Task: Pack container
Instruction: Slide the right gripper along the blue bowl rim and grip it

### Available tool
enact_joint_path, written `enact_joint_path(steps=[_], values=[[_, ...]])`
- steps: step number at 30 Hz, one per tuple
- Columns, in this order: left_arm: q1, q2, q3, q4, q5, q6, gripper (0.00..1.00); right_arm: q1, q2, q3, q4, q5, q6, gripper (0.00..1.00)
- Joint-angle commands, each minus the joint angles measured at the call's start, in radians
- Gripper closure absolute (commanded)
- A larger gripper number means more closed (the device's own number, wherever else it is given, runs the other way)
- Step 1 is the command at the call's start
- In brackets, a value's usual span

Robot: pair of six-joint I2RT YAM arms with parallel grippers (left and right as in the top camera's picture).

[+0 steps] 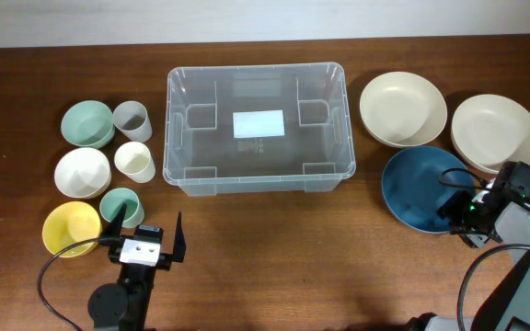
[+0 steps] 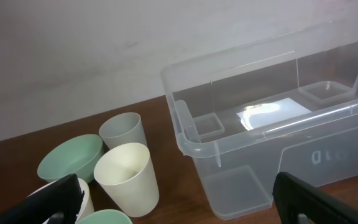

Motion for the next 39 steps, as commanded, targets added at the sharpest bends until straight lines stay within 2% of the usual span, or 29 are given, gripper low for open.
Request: enact_joint_path(steps=[1,4,10,15,16,30,39], values=[[0.006,-0.006,-0.006,-0.001,-0.004,0.008,0.0,-0.005,0.007,-0.011,0.012,-0.012,0.0,0.58],[0.006,-0.006,-0.006,-0.001,-0.004,0.008,0.0,-0.005,0.008,-0.011,0.013,-0.012,0.001,0.71],[0.006,-0.006,-0.006,-0.001,-0.004,0.008,0.0,-0.006,0.008,-0.029,0.017,-0.012,0.004,0.85],[0.006,-0.006,-0.006,-0.001,-0.004,0.008,0.0,-0.006,0.007,-0.06,0.029,-0.011,0.03,0.92],[0.006,-0.006,-0.006,-0.001,-0.004,0.008,0.0,-0.006,0.007,-0.065,0.031,-0.012,0.031,0.96],[0.006,-0.006,-0.006,-0.001,-0.004,0.008,0.0,-0.009,-0.053,-0.064,-0.049,-0.051,0.064,0.96],[0.006,-0.006,-0.006,-0.001,-0.004,0.008,0.0,-0.009,-0.32,-0.002,-0.207,-0.053,0.082,0.96]])
